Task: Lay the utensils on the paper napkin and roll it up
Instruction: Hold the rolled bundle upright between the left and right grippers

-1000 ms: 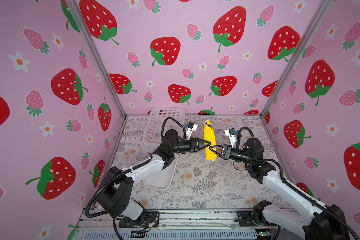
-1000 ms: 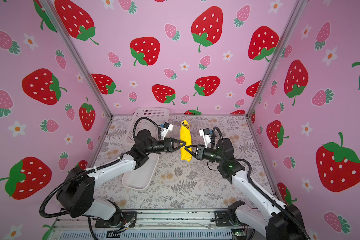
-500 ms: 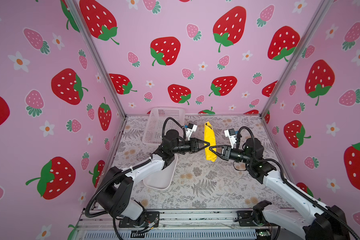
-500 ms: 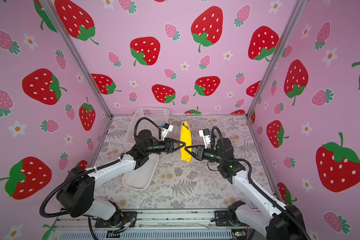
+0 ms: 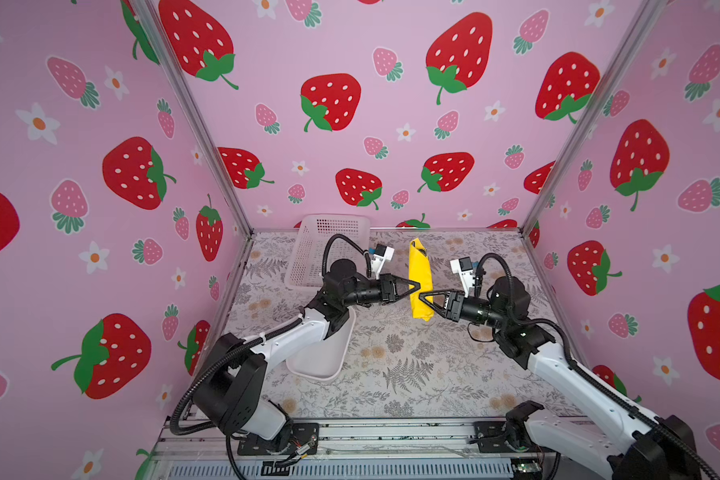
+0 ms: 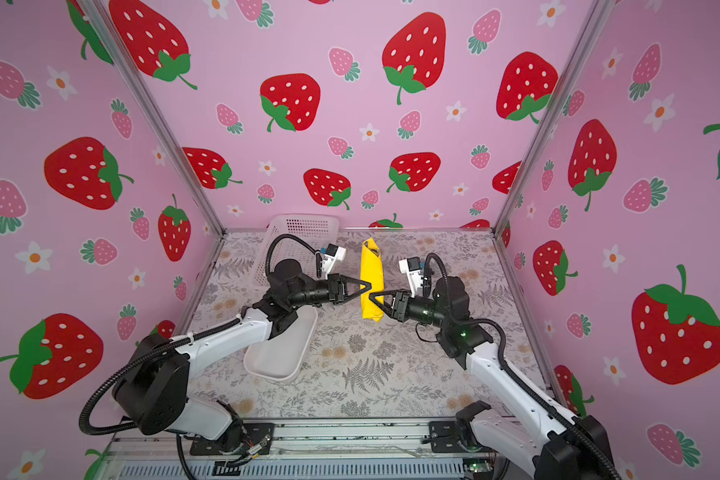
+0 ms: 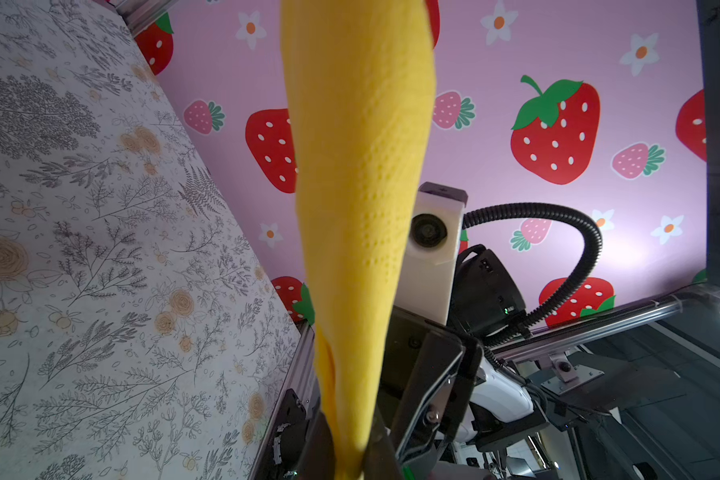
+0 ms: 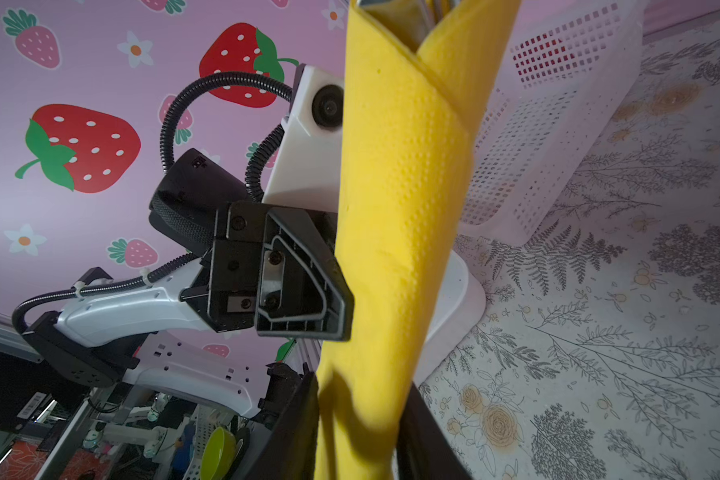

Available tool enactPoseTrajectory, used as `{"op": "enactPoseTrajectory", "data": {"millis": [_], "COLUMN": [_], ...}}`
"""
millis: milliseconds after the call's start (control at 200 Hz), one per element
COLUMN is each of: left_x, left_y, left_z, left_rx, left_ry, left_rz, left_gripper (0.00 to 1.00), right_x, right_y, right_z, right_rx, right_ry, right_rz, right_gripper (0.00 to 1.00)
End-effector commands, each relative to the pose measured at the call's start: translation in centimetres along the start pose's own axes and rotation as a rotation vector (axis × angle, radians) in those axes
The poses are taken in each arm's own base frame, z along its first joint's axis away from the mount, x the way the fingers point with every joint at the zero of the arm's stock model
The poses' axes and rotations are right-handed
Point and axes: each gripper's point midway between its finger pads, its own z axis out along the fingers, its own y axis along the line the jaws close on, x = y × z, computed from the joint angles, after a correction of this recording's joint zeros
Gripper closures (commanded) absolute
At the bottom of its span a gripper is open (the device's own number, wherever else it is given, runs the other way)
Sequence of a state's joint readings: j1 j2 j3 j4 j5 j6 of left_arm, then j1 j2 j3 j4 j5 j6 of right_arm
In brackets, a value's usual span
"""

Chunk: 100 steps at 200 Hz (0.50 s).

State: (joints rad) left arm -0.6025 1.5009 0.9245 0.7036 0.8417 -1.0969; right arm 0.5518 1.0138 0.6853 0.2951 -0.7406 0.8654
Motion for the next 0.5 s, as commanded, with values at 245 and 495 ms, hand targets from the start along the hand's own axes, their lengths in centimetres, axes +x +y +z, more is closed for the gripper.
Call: {"op": "enactPoseTrajectory", "data": {"millis": [245, 495], "left_x": [-0.5, -0.5], "left_y": [-3.3, -3.9], "left_z": [-0.1, -0.2], "left_rx": [0.102, 0.114], "left_ry": [0.003, 0.003], "left_rz": [0.088, 0.095], "left_gripper": [0.9, 0.9], "right_x": [-1.7, -1.7], "right_y": [4.0, 3.8], "right_z": [-0.7, -0.6], "right_rx": [-0.176, -0.172], "right_ry": [-0.044, -0.046], "right_rz": [-0.056, -0.046], "right_gripper": [0.64, 0.76]}}
